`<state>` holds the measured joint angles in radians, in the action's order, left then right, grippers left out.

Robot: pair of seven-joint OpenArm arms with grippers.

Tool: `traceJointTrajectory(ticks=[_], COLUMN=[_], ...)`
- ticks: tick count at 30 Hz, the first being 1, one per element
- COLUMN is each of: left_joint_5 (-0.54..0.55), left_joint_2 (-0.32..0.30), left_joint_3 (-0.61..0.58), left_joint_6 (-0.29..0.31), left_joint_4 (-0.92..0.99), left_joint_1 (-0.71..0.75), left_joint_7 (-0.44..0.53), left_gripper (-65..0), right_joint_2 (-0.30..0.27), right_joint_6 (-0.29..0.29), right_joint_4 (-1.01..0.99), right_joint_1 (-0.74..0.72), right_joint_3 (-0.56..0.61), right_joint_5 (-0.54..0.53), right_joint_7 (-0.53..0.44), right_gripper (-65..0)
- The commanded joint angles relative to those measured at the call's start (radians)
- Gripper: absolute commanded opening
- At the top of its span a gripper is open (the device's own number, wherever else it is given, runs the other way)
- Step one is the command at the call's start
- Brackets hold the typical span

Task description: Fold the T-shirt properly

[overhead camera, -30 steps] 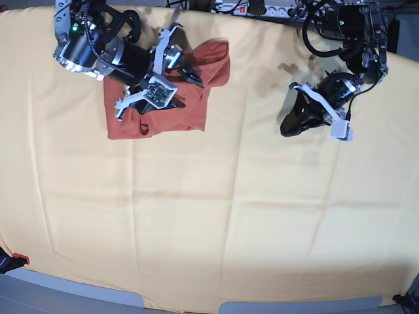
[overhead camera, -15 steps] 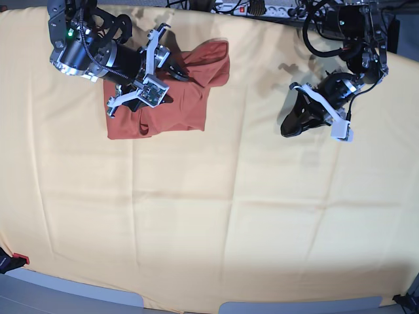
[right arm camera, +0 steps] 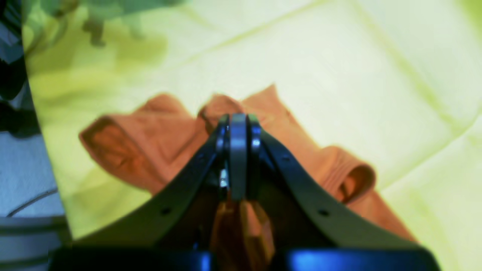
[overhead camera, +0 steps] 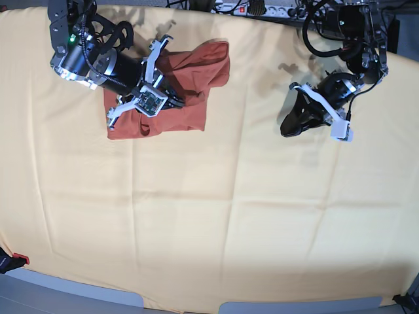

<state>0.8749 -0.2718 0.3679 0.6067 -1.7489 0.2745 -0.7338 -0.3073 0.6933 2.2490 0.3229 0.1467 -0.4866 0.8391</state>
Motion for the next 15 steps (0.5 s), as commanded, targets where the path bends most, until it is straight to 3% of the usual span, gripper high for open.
traceJointTrajectory(ticks=[1,3,9,15], left_joint_5=[0.021,0.021,0.021,0.021], left_joint_2=[-0.011,-0.011,-0.011,-0.011], left_joint_3=[0.006,0.006,0.006,0.006], left_joint_6=[0.008,0.008,0.008,0.008], left_joint_4=[-0.016,-0.016,-0.016,-0.016], left_joint_1=[-0.004,-0.003,-0.003,-0.003], left_joint_7=[0.022,0.022,0.021,0.021], left_gripper=[-65.0,-65.0,-65.0,-65.0], right_joint_2=[-0.001,0.014,0.09,0.135], right_joint_6=[0.005,0.005,0.005,0.005], right_joint_4=[0.014,0.013,-0.027,-0.173], right_joint_1=[-0.008,-0.016,-0.099,-0.22], right_joint_3=[-0.003,-0.003,0.006,0.09], right_joint_5=[-0.014,-0.013,-0.013,-0.01], right_joint_7=[-0.053,-0.097,-0.095,-0.095], right_gripper=[-65.0,-65.0,-65.0,-65.0])
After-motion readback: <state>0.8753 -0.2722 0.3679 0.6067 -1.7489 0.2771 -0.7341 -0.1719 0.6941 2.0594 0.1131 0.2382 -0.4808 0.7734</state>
